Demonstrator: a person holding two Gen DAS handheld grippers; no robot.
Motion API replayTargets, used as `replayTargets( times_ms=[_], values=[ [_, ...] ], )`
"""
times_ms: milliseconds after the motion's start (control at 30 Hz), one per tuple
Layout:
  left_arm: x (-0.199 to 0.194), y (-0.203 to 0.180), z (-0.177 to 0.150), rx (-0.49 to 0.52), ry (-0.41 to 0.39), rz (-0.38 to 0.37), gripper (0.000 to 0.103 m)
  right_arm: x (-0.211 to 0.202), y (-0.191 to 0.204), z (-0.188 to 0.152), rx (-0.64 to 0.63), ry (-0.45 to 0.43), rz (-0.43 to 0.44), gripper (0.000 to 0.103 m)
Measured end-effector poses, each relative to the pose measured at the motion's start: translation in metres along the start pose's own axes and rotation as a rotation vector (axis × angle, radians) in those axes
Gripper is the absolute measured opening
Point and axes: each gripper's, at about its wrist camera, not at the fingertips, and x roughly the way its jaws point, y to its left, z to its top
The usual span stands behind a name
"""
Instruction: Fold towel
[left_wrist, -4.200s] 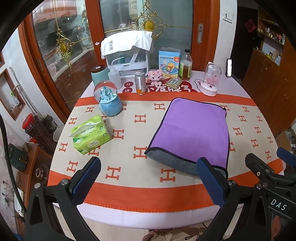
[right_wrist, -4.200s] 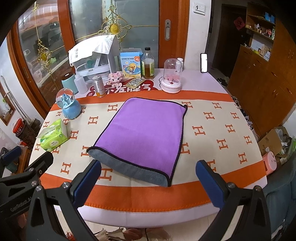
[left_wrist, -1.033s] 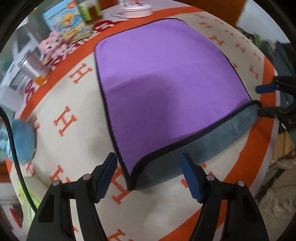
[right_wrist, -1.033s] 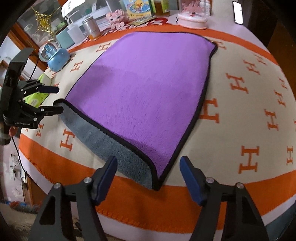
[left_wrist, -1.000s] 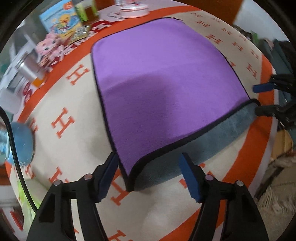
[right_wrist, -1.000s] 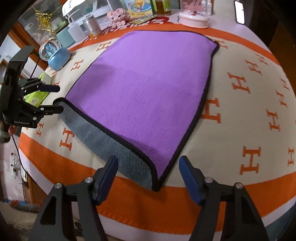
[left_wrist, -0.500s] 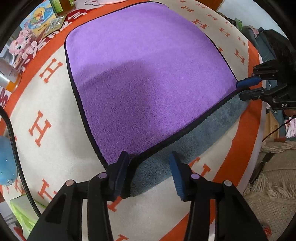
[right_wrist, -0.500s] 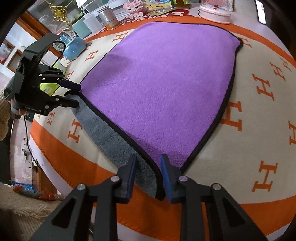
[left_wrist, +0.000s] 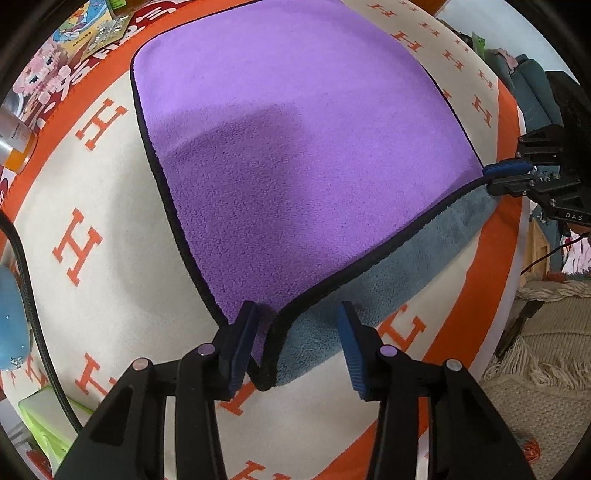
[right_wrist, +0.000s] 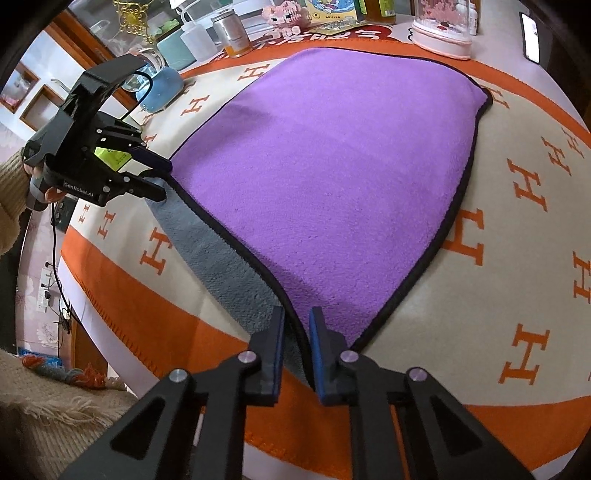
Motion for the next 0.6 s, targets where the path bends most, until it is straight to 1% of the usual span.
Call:
replayTargets(
  times_ms=[67, 100, 133, 167, 200, 233, 300, 367, 500, 600],
  values=[
    [-0.004, 0.004, -0.001, 0.012, 0.007, -0.007, 0.043, -0.001, 0.000, -0.001, -0.005, -0.003, -0.004, 0.012],
    [-0.001, 0.003, 0.004, 0.016, 0.011, -0.006, 0.042, -0.001, 0.001, -0.001, -0.008, -0.004, -0.006, 0.012],
    [0.000, 0.000, 0.006, 0.026, 0.014, -0.005, 0.033, -0.002, 0.001, -0.002, -0.010, -0.006, -0.008, 0.012],
    [0.002, -0.006, 0.008, 0.035, 0.016, 0.003, 0.028, -0.002, 0.001, -0.001, -0.010, -0.007, -0.009, 0.012],
    [0.002, -0.007, 0.008, 0.044, 0.017, 0.014, 0.020, -0.002, 0.002, -0.001, -0.009, -0.008, -0.008, 0.012],
    [0.001, -0.006, 0.008, 0.048, 0.018, 0.026, 0.014, -0.003, 0.002, -0.002, -0.009, -0.009, -0.008, 0.011],
    [0.001, -0.009, 0.009, 0.048, 0.015, 0.048, 0.009, -0.002, 0.002, -0.003, -0.012, -0.009, -0.013, 0.011],
    [0.000, -0.009, 0.009, 0.050, 0.010, 0.067, 0.007, -0.001, 0.004, -0.003, -0.013, -0.003, -0.018, 0.007],
    [-0.003, -0.018, 0.005, 0.071, -0.001, 0.118, 0.005, -0.002, 0.006, -0.004, -0.011, -0.011, -0.026, 0.006],
    [-0.005, -0.023, 0.003, 0.062, -0.014, 0.166, 0.005, -0.006, 0.007, -0.004, -0.005, -0.023, -0.032, 0.005]
  ],
)
